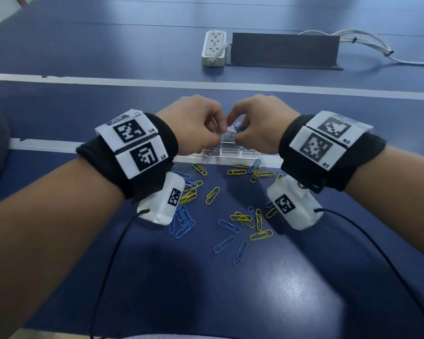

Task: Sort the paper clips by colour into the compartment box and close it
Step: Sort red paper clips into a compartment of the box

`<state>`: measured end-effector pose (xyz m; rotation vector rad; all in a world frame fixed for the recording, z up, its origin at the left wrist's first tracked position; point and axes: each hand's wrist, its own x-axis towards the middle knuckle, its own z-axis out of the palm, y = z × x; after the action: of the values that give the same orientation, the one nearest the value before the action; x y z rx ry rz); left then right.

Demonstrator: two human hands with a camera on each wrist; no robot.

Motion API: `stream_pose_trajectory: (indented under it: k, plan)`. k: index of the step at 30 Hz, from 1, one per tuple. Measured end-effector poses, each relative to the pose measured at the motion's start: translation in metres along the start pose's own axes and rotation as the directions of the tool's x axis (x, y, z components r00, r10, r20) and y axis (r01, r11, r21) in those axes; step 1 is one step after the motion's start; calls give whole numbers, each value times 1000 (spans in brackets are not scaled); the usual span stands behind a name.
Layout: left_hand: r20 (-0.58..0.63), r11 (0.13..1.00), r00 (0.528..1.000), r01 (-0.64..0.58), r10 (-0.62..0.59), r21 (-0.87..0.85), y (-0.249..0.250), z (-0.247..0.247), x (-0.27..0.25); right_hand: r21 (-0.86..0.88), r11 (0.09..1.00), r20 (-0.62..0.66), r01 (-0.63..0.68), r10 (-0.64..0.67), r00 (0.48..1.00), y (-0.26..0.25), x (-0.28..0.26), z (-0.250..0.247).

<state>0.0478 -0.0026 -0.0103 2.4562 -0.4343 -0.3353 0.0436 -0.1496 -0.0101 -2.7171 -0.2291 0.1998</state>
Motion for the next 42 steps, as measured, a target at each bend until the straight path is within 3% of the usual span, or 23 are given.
stream_pose_trajectory:
  k: [8,12,21,25,28,30,32,38,42]
  plan:
    - [-156,998,987,-47,39,-48,2,8,20,152,988,-23,-1,4,1000,-4,-1,-7]
    - [-207,998,977,-57,52,-17,7,12,25,332,941,1,-58,61,998,-1,2,-6]
    - [-108,997,991,-76,73,-24,13,16,22,580,801,21,-150,170,985,19,-10,-8]
    - [-154,996,984,-91,87,-19,12,17,20,604,783,23,-148,169,985,30,-19,-10]
    - [-198,995,976,-93,86,-23,8,13,18,481,870,-27,-110,140,990,36,-24,-10]
    - [-207,996,975,-90,87,-4,5,7,14,266,963,-35,-51,62,997,38,-28,-9]
    - [-187,995,978,-80,90,59,1,0,9,23,1000,27,6,-7,1000,37,-31,-7]
    - [89,946,996,-2,-29,325,-14,-12,-13,-299,946,171,123,-74,983,34,-31,5]
    - [154,901,980,46,-123,431,-28,-12,-26,-398,906,176,144,-78,981,30,-31,3]
